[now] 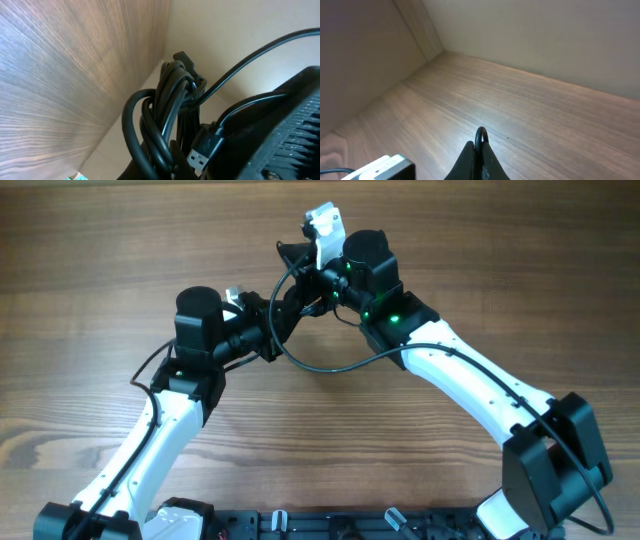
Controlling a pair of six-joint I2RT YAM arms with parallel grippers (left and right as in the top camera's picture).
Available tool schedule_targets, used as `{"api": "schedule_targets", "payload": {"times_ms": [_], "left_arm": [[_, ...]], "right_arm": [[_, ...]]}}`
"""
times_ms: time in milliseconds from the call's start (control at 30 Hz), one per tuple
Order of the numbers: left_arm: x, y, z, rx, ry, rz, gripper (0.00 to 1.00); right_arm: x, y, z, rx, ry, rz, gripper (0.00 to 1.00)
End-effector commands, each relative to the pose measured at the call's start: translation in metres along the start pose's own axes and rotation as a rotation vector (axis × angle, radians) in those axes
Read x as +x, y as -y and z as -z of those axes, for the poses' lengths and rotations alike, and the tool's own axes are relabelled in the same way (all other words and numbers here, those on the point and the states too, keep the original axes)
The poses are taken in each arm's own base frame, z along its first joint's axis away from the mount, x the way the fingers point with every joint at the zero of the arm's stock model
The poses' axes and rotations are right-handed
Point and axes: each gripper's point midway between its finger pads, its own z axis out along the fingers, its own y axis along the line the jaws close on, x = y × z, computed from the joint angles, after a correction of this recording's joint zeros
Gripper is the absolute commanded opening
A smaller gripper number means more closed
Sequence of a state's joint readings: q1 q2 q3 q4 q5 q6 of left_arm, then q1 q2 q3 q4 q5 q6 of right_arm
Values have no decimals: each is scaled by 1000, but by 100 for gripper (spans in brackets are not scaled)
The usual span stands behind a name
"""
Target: Untangle cables
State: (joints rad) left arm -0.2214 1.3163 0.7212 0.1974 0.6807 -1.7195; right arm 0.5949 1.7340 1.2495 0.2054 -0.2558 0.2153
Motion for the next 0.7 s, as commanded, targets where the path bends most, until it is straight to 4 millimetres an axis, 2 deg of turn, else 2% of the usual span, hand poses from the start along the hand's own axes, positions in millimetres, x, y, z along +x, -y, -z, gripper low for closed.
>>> {"api": "schedule_targets", "payload": {"times_ms": [0,200,300,433,533,667], "left_arm": [[0,6,4,16,-9,92,4],[-24,13,12,57,83,214,4],[-43,17,14,91,187,215,4],[-57,20,18,118,268,215,4],[-60,20,19,123,289,203,4],[-60,20,19,102,296,65,4]], "right_arm": [[13,8,-3,39,-46,73,4],[17,7,-3,34,-61,94,4],[22,-7,-3,-49,-83,88,4],[42,-8,0,-62,-168,61,4],[64,-21,6,-145,-260,25,5],[77,-18,11,-142,-321,0,19]]}}
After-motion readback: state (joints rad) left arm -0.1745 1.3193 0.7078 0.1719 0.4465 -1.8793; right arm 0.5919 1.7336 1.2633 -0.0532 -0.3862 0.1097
